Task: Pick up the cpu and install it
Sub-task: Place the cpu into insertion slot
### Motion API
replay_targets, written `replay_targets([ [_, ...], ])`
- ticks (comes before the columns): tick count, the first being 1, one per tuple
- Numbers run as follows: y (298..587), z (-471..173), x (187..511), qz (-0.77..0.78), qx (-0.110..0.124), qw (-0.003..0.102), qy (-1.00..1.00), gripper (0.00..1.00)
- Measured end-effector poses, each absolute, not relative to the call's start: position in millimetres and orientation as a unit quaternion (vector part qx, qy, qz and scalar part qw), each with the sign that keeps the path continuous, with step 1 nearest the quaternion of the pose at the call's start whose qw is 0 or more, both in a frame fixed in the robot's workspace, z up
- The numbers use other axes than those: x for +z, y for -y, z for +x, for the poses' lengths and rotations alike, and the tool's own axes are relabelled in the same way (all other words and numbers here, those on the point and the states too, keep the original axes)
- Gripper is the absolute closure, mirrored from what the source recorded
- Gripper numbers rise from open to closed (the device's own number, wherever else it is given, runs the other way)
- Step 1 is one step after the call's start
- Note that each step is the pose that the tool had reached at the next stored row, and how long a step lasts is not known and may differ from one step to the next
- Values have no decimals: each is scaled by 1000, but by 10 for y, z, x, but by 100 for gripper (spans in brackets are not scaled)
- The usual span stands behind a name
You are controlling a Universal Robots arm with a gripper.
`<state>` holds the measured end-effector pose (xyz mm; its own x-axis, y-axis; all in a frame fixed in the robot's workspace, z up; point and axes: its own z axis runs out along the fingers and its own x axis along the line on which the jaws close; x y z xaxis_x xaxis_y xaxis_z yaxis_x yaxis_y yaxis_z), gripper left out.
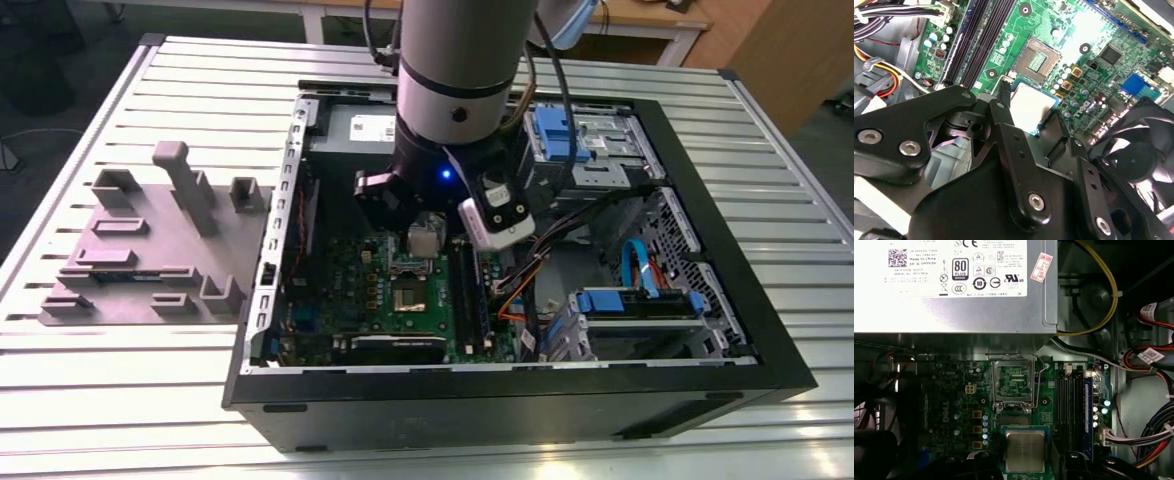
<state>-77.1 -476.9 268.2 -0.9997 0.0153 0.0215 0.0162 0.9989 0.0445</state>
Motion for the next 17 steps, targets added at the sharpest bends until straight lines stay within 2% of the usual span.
replay_targets([
  [17, 4769, -771, 2627, -8, -25, 11, 1000, 53],
])
